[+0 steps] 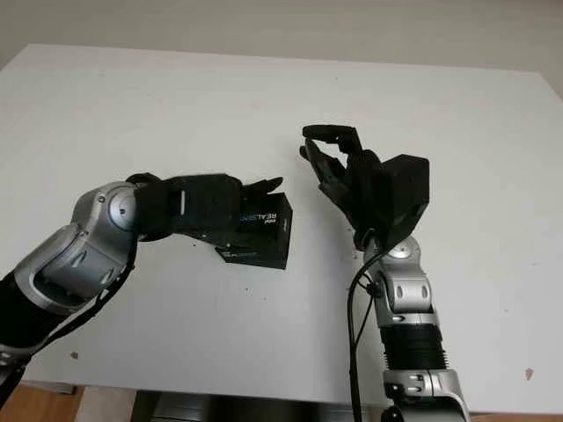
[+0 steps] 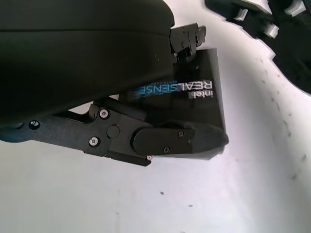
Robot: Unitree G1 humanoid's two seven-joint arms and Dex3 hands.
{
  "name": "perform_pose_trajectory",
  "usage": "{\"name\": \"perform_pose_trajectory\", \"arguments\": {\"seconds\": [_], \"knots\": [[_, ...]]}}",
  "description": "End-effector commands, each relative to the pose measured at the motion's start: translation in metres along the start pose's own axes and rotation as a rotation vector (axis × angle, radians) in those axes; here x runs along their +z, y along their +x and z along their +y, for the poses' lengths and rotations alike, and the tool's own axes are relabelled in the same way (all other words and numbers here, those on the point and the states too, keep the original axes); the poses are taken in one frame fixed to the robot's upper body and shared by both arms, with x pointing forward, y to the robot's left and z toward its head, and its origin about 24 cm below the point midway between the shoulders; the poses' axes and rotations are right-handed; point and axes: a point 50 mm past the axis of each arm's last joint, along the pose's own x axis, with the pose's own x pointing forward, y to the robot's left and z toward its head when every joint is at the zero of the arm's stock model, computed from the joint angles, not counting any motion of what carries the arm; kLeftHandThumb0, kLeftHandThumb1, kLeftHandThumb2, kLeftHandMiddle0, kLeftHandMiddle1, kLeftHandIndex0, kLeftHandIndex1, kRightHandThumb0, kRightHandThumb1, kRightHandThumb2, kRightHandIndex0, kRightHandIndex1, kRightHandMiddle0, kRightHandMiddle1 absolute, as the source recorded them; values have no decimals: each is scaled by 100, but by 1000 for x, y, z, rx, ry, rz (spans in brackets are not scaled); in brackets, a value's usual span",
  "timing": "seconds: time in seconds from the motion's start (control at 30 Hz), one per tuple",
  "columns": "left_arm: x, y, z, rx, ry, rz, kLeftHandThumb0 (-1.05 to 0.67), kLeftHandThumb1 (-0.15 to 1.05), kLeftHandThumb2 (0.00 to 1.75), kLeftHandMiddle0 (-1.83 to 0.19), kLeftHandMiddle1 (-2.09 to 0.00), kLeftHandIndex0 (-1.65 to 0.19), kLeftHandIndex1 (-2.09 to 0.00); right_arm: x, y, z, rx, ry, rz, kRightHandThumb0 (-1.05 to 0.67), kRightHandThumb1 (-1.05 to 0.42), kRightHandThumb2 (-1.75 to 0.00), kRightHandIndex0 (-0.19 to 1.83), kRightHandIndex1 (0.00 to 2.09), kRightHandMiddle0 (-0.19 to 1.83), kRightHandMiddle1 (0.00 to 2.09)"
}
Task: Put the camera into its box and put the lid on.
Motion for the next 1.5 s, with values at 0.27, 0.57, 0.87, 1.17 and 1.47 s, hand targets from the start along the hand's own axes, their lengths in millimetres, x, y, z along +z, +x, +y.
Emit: {"name": "perform_pose_trajectory", "arguments": {"seconds": [0.27,0.57,0.87,1.17,1.47], "knots": [[26,-8,-1,110,352,-277,-71,105,49,19,0,19,0,-2,-3,-5,2,-12,-12,-56,-105,-42,14,71,-12,137],[27,-32,11,236,497,-320,-74,105,56,19,0,19,0,-2,-2,-6,10,-11,-12,-56,-105,-42,11,77,-11,137],[10,-53,32,461,151,-414,-69,105,42,19,0,19,0,-4,-2,-7,-6,-14,4,-56,-105,-41,8,78,-10,135],[-35,-66,60,724,-196,-480,-69,105,42,19,0,19,0,-3,-1,-10,-17,-11,2,-56,-105,-40,8,70,-11,135],[-89,-61,51,865,-443,-331,-71,105,46,16,-4,15,-4,2,-5,-16,-49,24,-60,-57,-105,-40,6,62,-15,138]]}}
